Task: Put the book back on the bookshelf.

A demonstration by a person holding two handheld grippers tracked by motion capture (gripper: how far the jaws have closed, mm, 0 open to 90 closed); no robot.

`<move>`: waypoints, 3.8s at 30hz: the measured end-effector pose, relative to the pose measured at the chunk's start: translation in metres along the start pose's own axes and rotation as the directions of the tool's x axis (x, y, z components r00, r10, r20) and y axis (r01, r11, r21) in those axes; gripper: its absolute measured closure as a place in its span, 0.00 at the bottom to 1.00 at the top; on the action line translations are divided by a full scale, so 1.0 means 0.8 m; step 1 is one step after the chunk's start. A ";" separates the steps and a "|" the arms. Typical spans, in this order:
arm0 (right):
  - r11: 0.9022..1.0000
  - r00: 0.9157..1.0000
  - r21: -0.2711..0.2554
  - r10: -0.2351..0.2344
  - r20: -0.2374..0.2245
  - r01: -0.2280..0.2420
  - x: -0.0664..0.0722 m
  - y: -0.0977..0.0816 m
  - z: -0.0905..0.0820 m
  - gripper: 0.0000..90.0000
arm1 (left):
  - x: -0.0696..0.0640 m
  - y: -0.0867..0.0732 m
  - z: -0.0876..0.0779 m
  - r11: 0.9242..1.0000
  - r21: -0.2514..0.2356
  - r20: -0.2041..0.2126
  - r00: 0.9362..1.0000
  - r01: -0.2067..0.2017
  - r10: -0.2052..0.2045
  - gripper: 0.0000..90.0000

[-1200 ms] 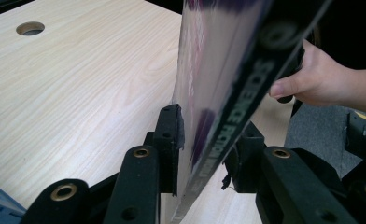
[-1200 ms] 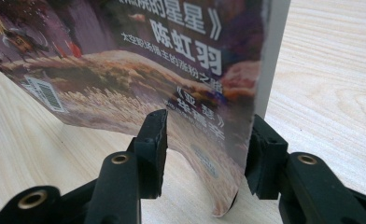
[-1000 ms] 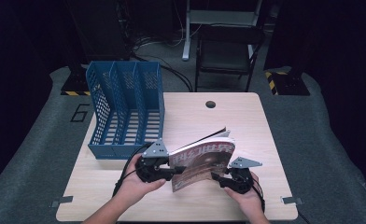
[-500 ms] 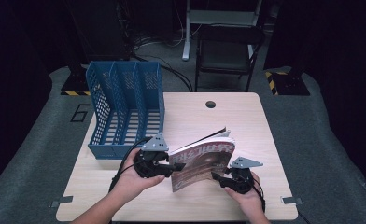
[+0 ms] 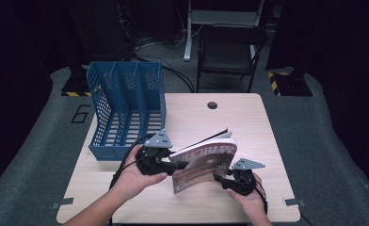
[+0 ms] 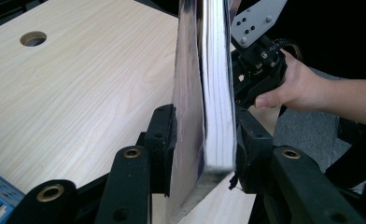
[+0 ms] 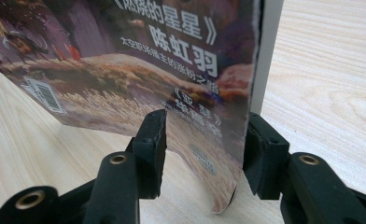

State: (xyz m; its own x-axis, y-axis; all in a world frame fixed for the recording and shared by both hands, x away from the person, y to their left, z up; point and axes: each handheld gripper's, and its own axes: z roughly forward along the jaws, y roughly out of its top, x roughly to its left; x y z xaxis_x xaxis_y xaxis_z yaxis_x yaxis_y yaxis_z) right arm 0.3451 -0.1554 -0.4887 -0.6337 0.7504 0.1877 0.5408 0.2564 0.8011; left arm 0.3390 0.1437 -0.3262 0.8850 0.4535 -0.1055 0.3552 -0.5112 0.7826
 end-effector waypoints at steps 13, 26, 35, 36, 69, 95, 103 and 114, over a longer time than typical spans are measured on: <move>1.000 1.000 0.001 0.000 0.001 0.000 0.000 0.000 0.000 0.60 | -0.003 0.025 0.001 0.999 0.040 -0.002 1.000 -0.022 0.022 0.71; 1.000 1.000 0.001 -0.005 -0.010 0.005 0.000 0.000 -0.001 0.60 | -0.009 0.047 0.010 0.996 0.078 -0.002 0.999 -0.038 0.038 0.74; 1.000 1.000 0.001 -0.009 -0.001 0.009 0.000 0.000 0.000 0.60 | -0.008 0.057 0.016 0.995 0.089 0.005 0.999 -0.037 0.036 0.74; 1.000 1.000 0.002 -0.008 -0.001 0.008 0.000 0.000 0.000 0.60 | -0.007 0.058 0.017 0.995 0.093 0.009 0.999 -0.038 0.037 0.75; 1.000 1.000 0.002 -0.003 -0.008 0.004 0.000 0.000 0.001 0.60 | -0.002 0.076 0.038 0.988 0.151 0.003 1.000 -0.023 0.022 0.81; 1.000 1.000 0.007 0.008 -0.001 -0.008 0.000 -0.001 0.000 0.60 | -0.005 0.083 0.047 0.972 0.228 -0.016 0.998 -0.054 0.059 0.93; 1.000 1.000 0.005 0.002 -0.004 -0.002 -0.001 -0.001 0.001 0.60 | -0.003 0.083 0.047 0.972 0.230 -0.013 0.998 -0.055 0.059 0.93; 1.000 1.000 0.005 0.001 -0.002 -0.001 -0.001 -0.001 0.001 0.59 | -0.005 0.089 0.048 0.961 0.268 -0.011 0.997 -0.072 0.078 0.93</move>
State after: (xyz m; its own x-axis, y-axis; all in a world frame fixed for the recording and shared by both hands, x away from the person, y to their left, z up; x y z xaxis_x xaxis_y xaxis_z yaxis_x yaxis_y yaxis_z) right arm 0.3456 -0.1557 -0.4898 -0.6342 0.7494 0.1901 0.5445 0.2584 0.7980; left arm 0.3724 0.0779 -0.2938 0.9066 0.4204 -0.0373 0.3581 -0.7196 0.5949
